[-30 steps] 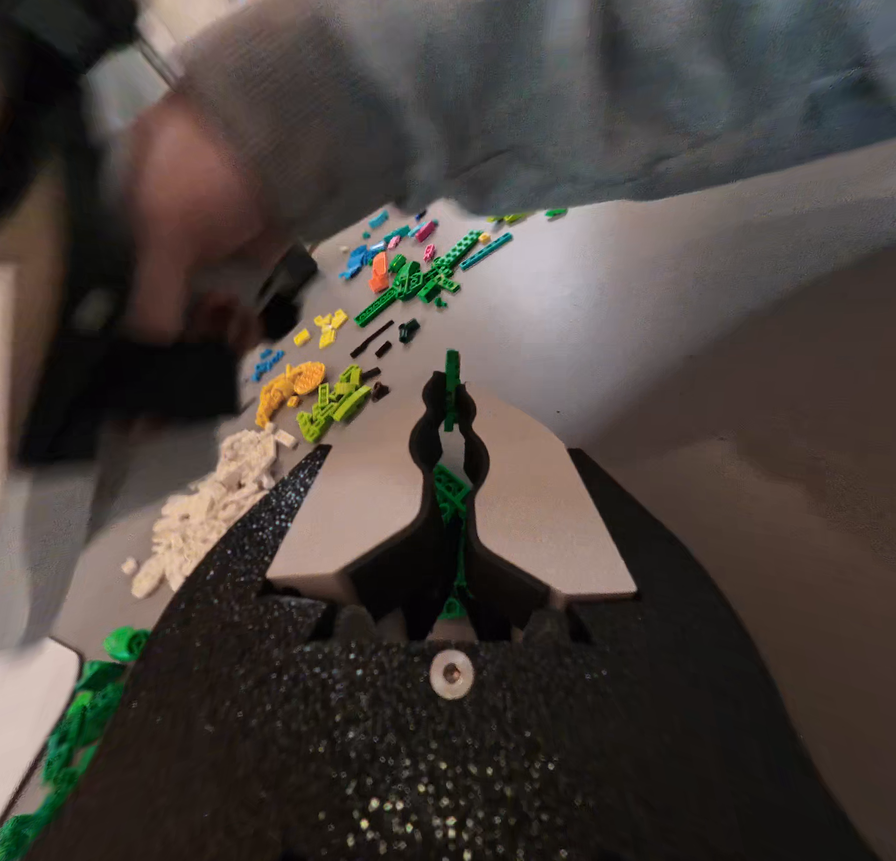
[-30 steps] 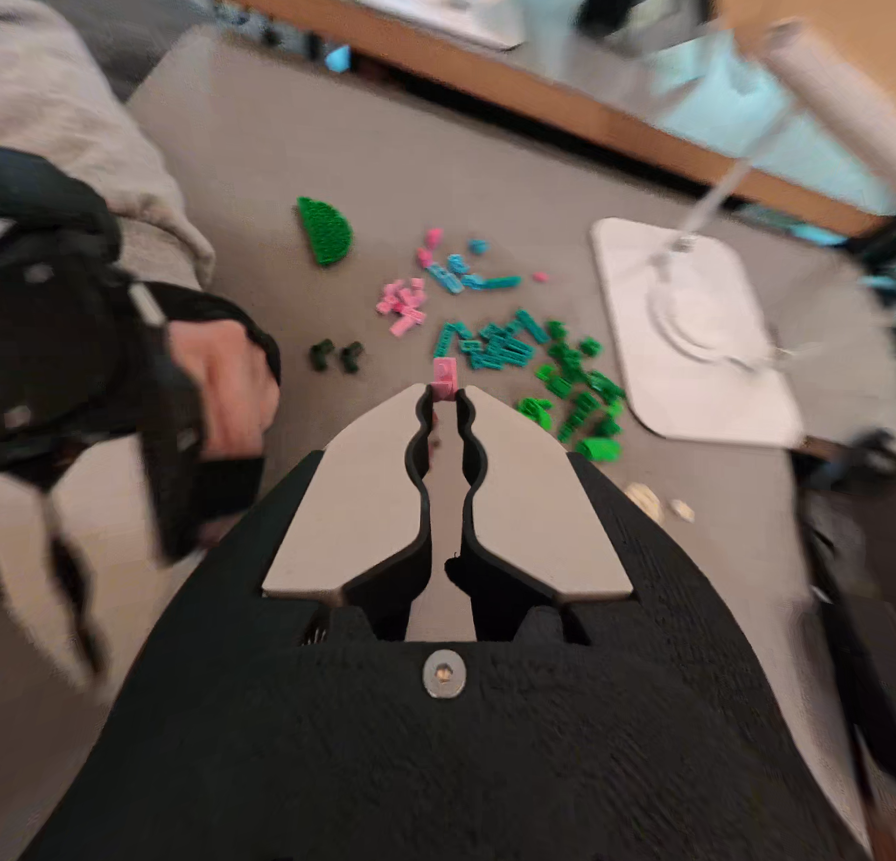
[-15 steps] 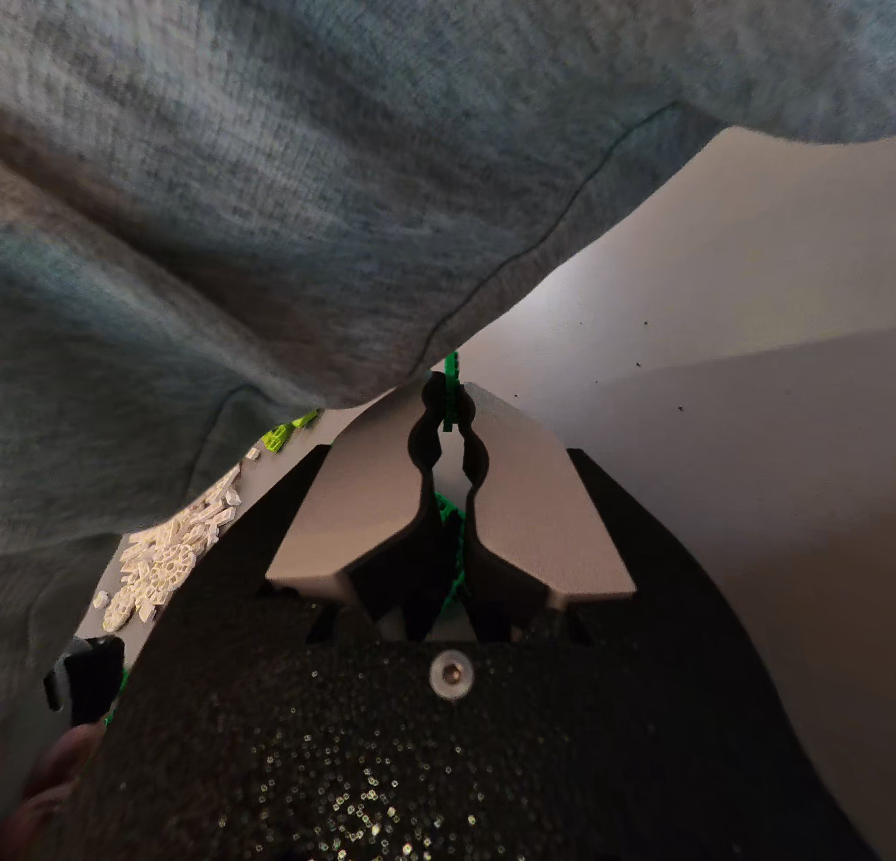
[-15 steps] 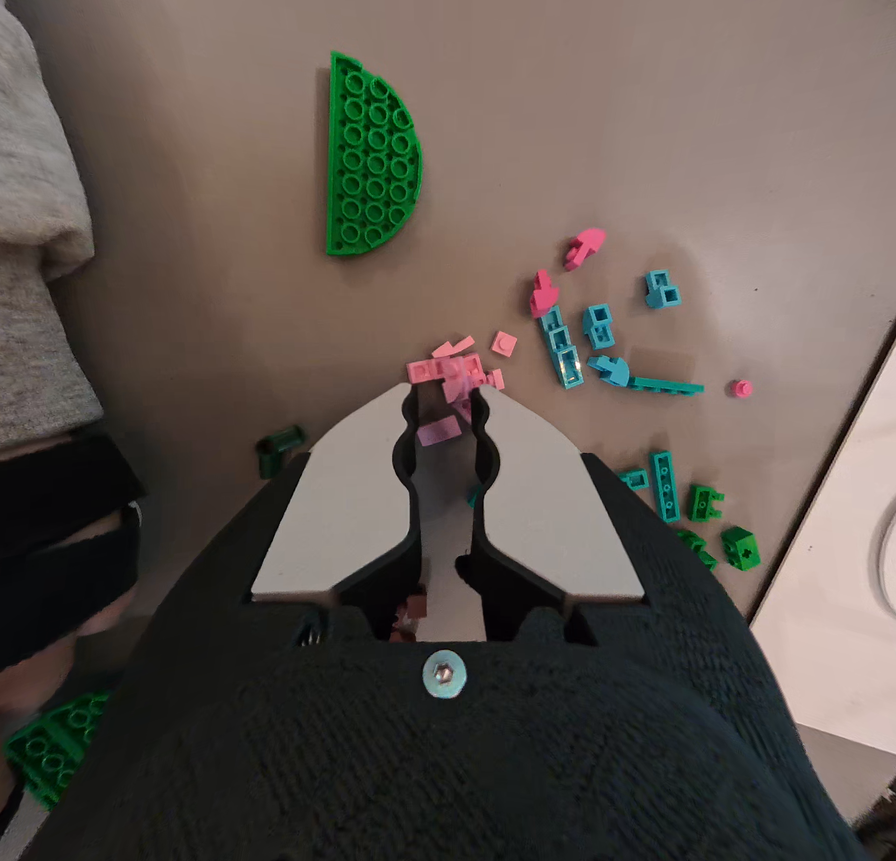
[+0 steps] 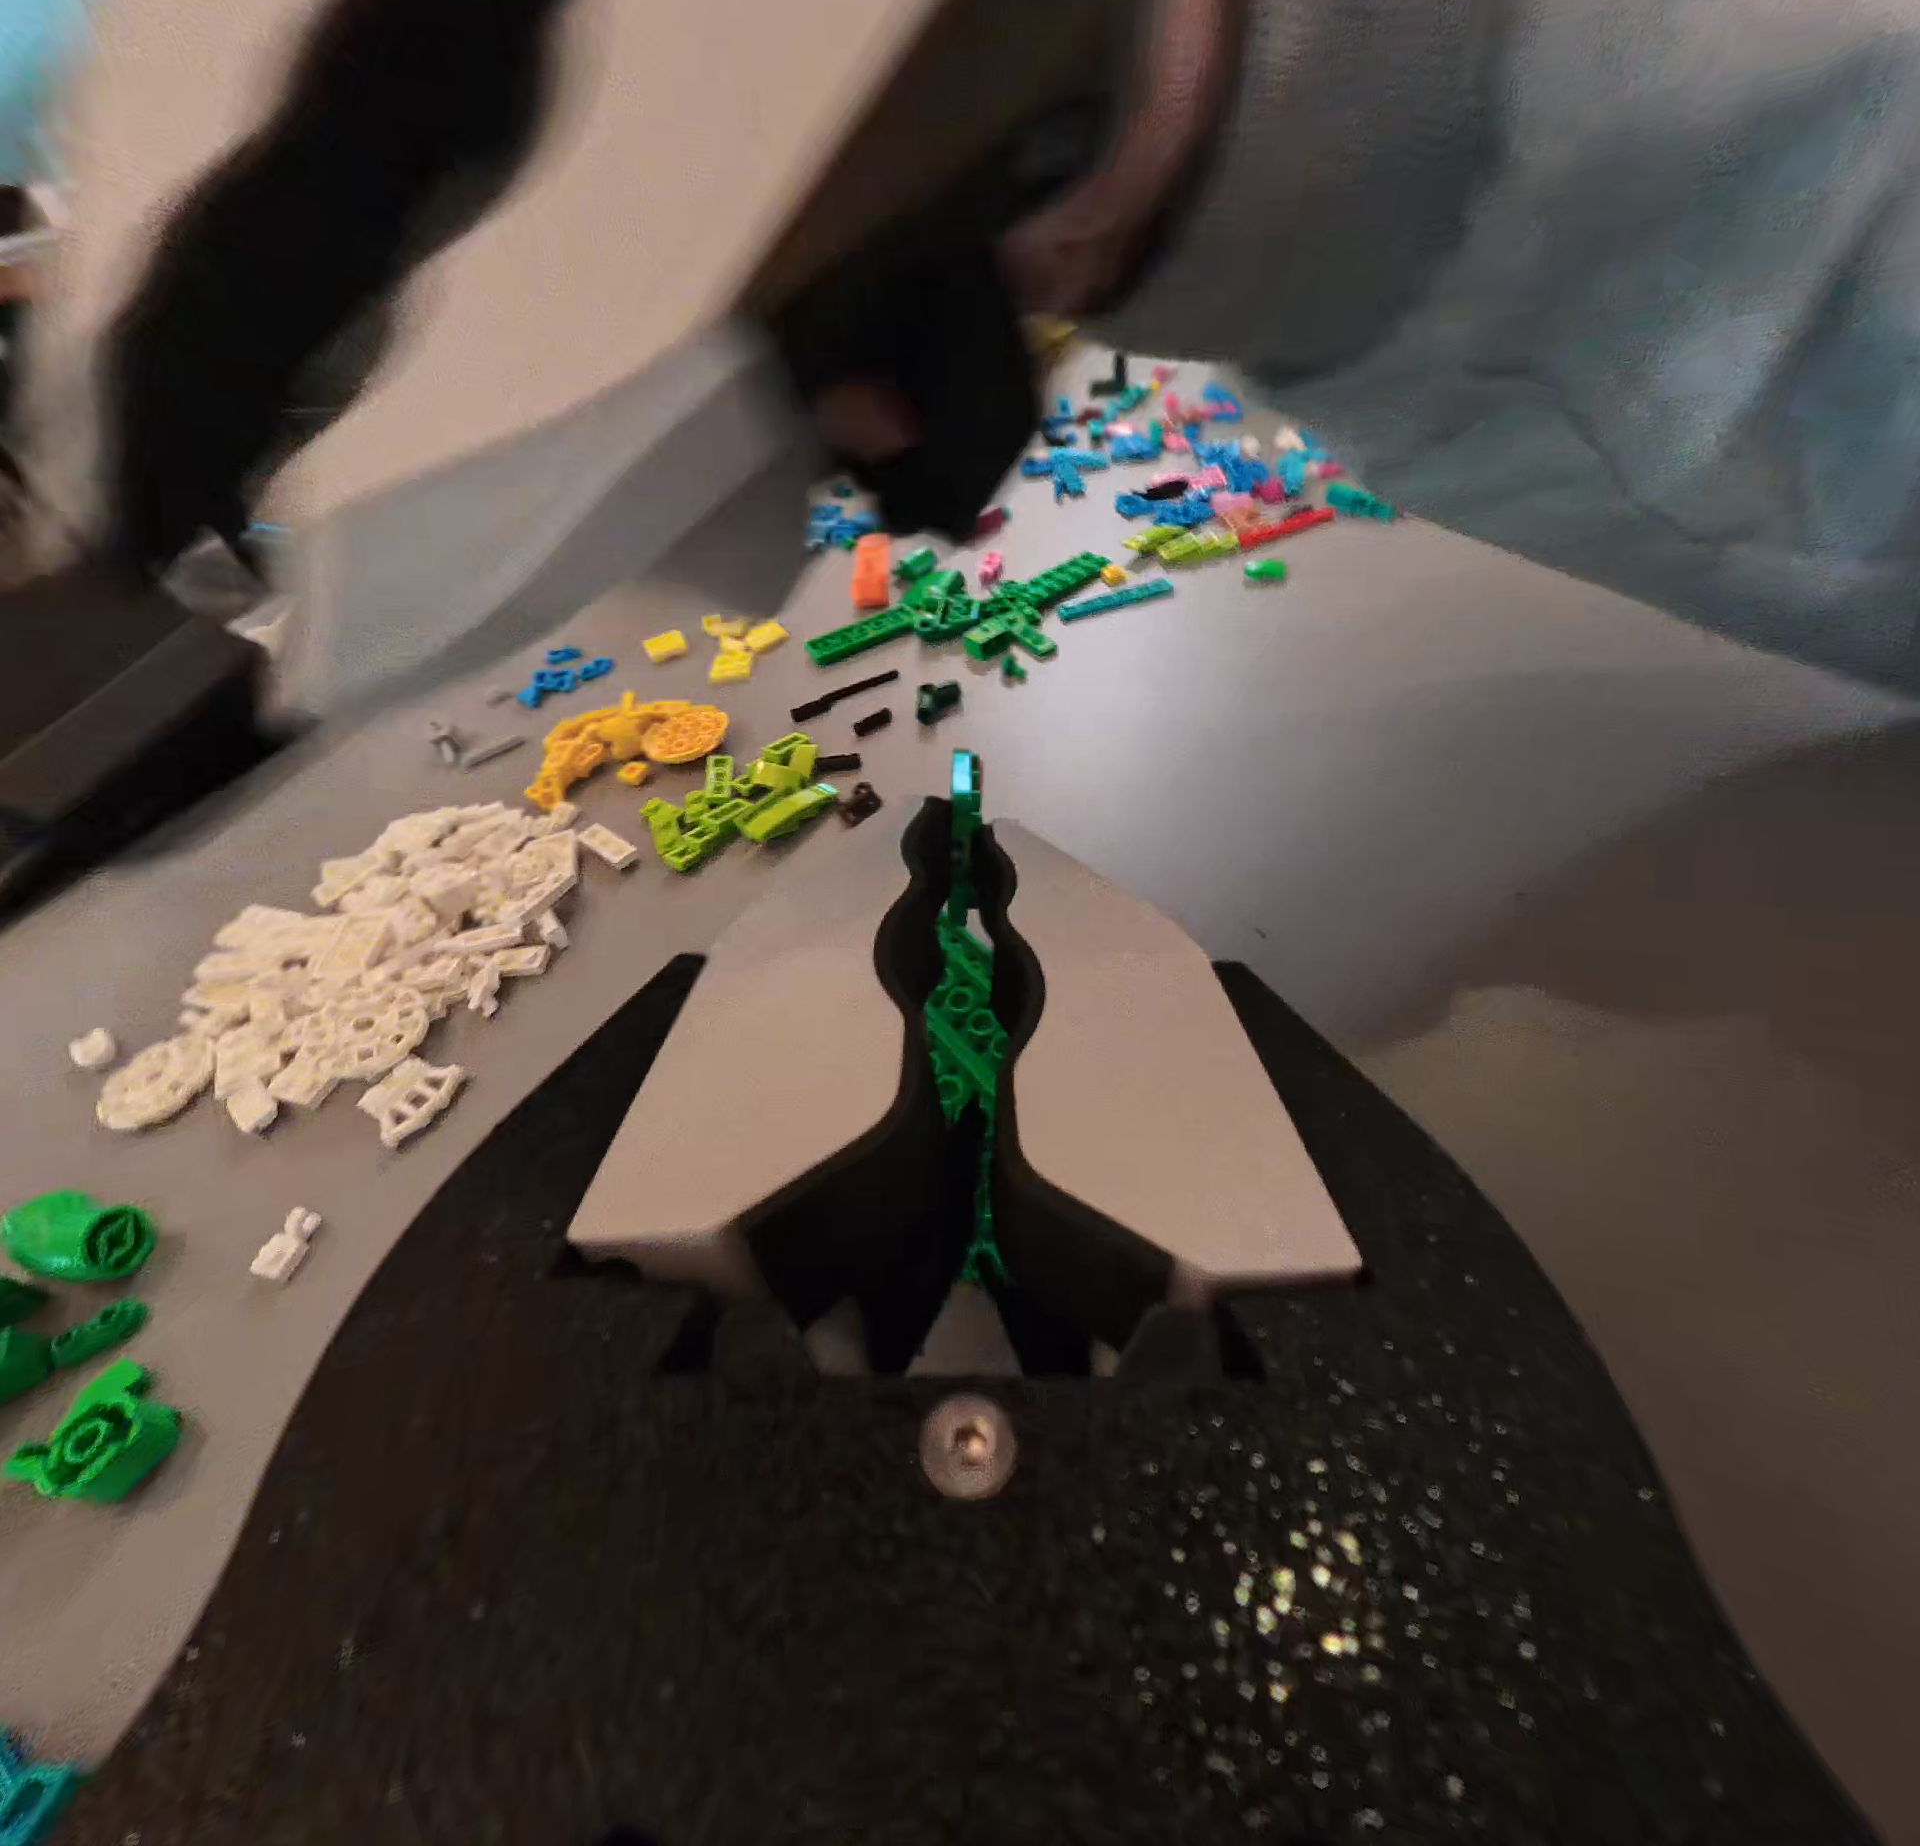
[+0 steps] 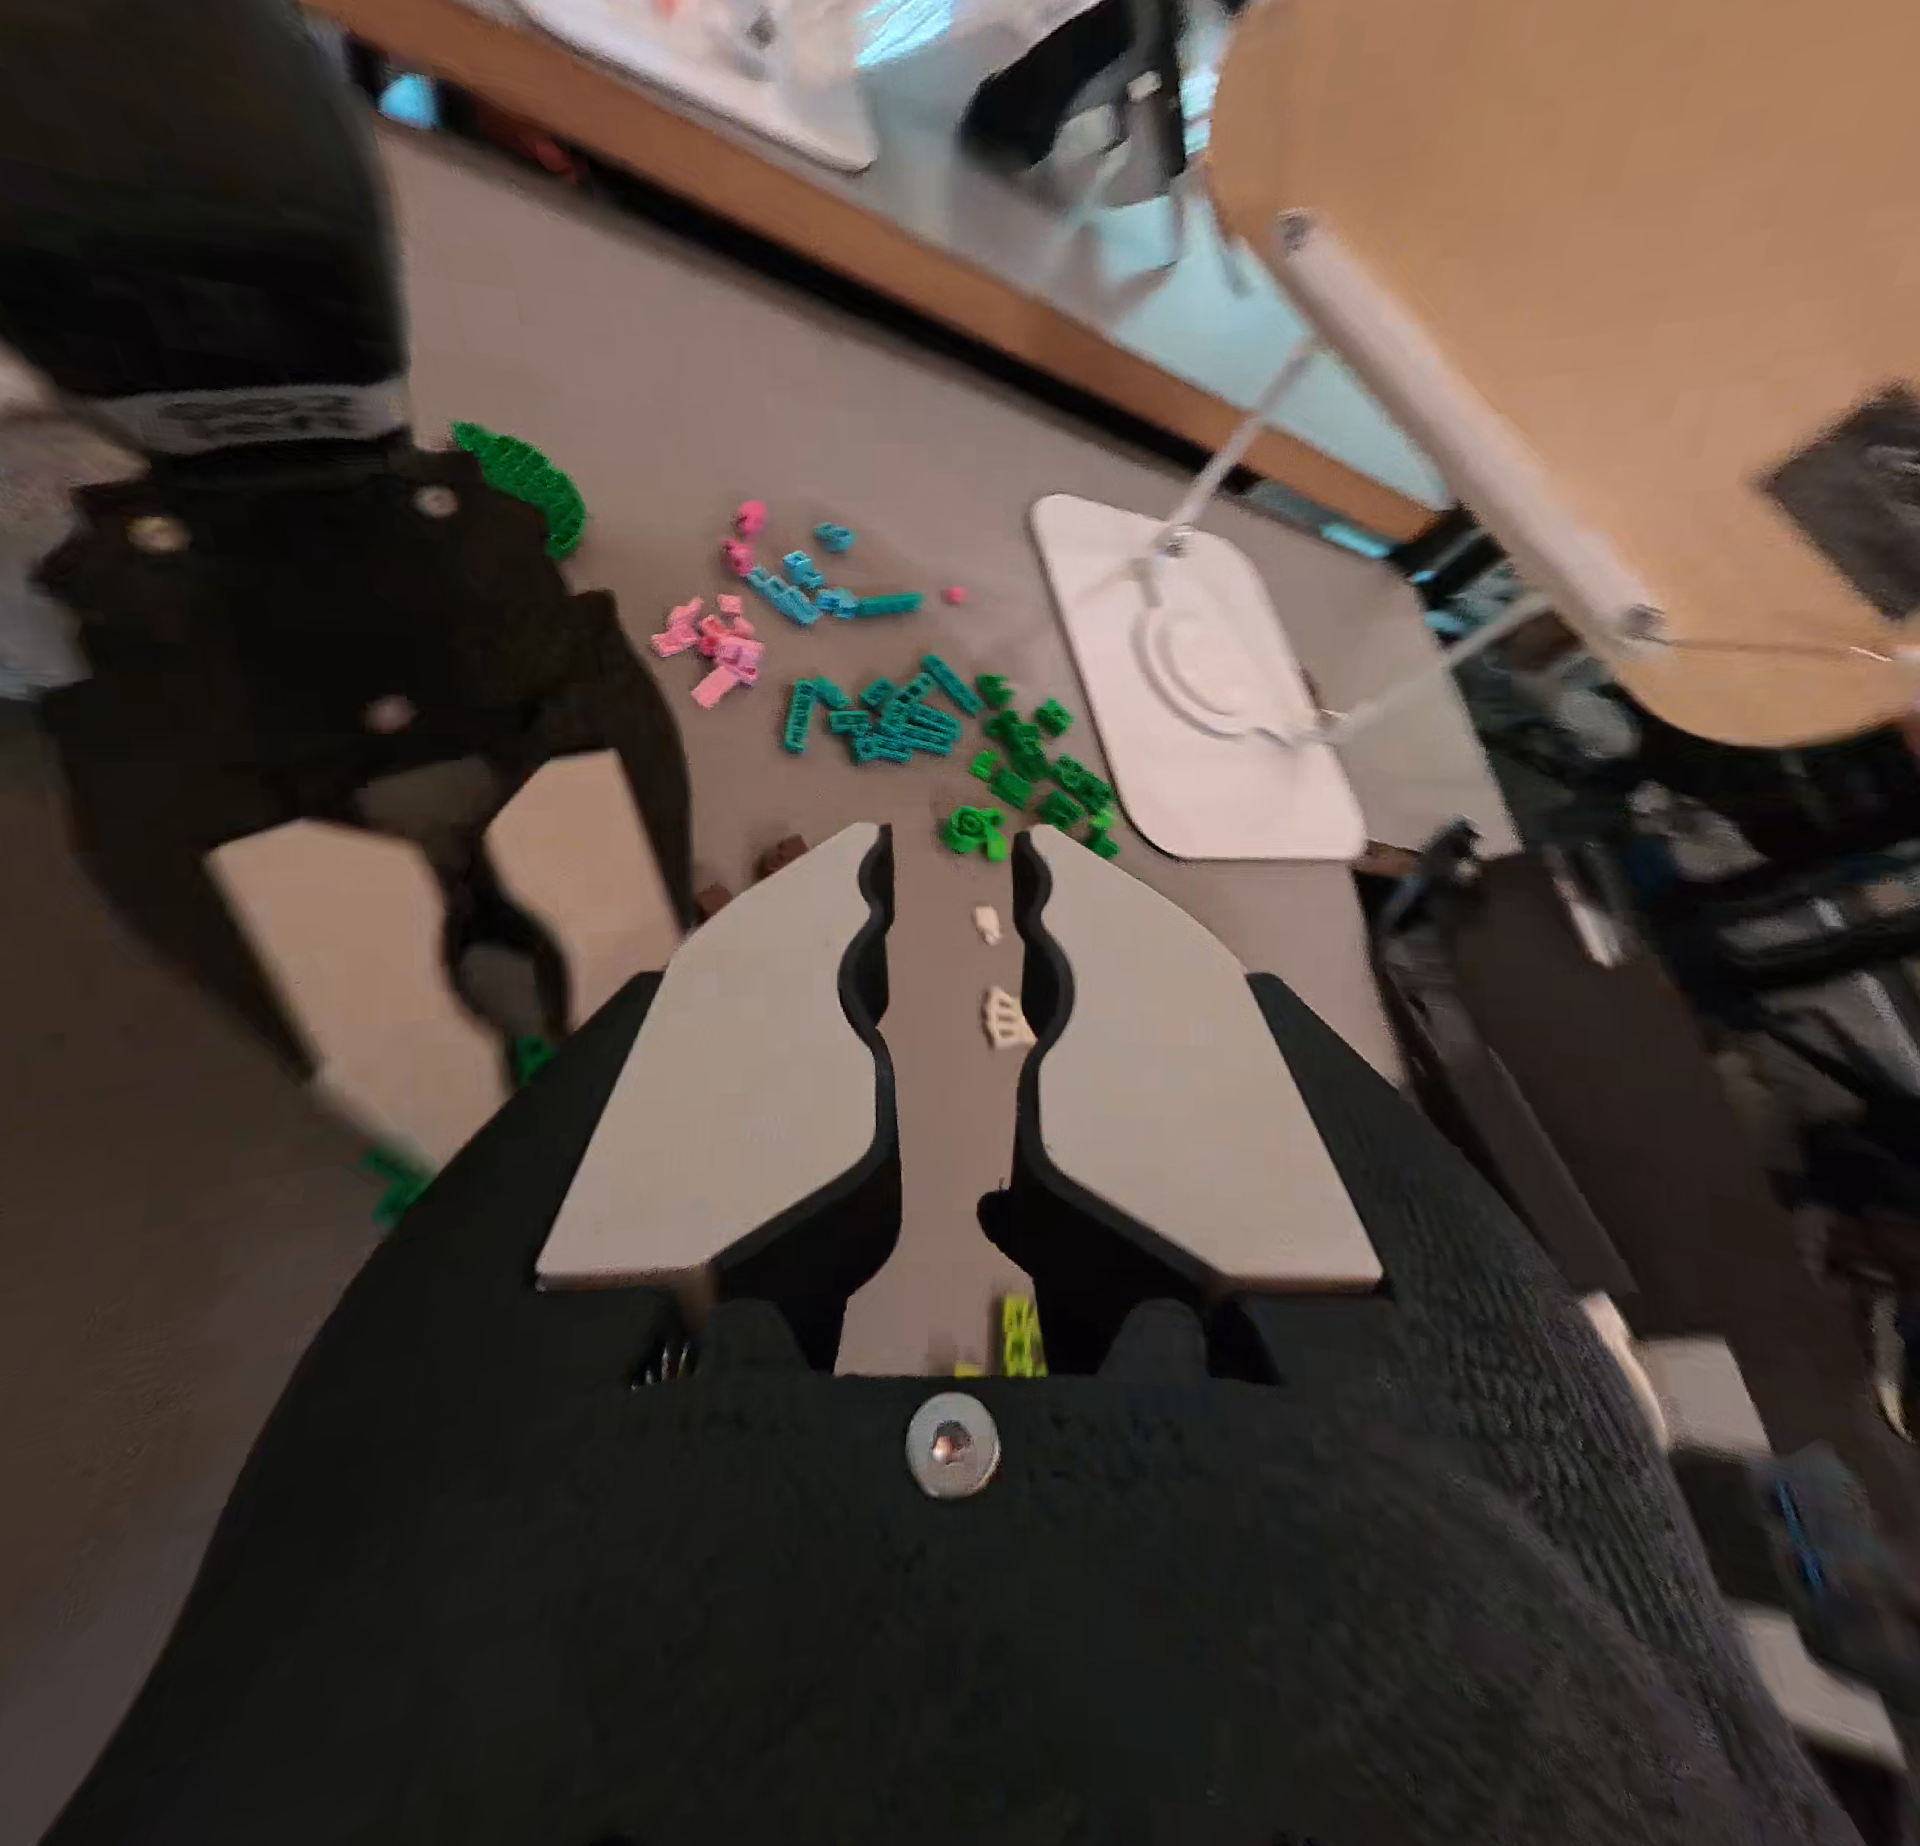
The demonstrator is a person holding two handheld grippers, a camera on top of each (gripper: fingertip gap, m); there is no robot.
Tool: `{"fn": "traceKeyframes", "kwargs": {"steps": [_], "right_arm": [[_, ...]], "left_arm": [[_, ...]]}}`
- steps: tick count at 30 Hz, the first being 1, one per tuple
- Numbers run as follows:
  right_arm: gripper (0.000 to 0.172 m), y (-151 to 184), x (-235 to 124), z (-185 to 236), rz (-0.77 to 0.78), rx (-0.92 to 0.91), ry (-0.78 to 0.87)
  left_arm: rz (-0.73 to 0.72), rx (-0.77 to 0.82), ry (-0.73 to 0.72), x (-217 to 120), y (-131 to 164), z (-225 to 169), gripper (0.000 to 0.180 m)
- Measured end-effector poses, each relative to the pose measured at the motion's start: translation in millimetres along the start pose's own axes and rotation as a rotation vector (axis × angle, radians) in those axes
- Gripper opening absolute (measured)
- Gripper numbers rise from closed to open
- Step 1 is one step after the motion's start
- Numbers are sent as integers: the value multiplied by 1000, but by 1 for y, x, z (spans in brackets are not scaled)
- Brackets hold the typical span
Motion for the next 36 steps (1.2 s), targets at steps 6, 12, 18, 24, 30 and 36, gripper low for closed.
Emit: {"fn": "traceKeyframes", "kwargs": {"steps": [6,12,18,24,30,36], "right_arm": [[20,32,-62,21,23,66,172],[20,56,-49,35,128,-21,392],[14,60,-42,34,160,-22,462],[7,58,-41,35,157,-36,468],[1,59,-42,33,283,-276,603],[0,63,-39,34,318,-339,649]], "left_arm": [[-51,-186,-57,-7,-2,27,5],[-138,-393,38,-10,-11,26,5],[-191,-479,87,-14,-17,27,5],[-206,-513,108,-14,-19,25,5],[-208,-504,42,-14,-20,27,5],[-202,-517,31,-14,-17,29,5]]}}
Point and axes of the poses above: each gripper's, where its closed fingertips meet, x out along the fingers, y out of its underside, z = x × y across the jaws, the point moved 1 cm from there along -x, back along the fingers, and after that the axes turned 4 degrees about -z, right-handed, at the moved point
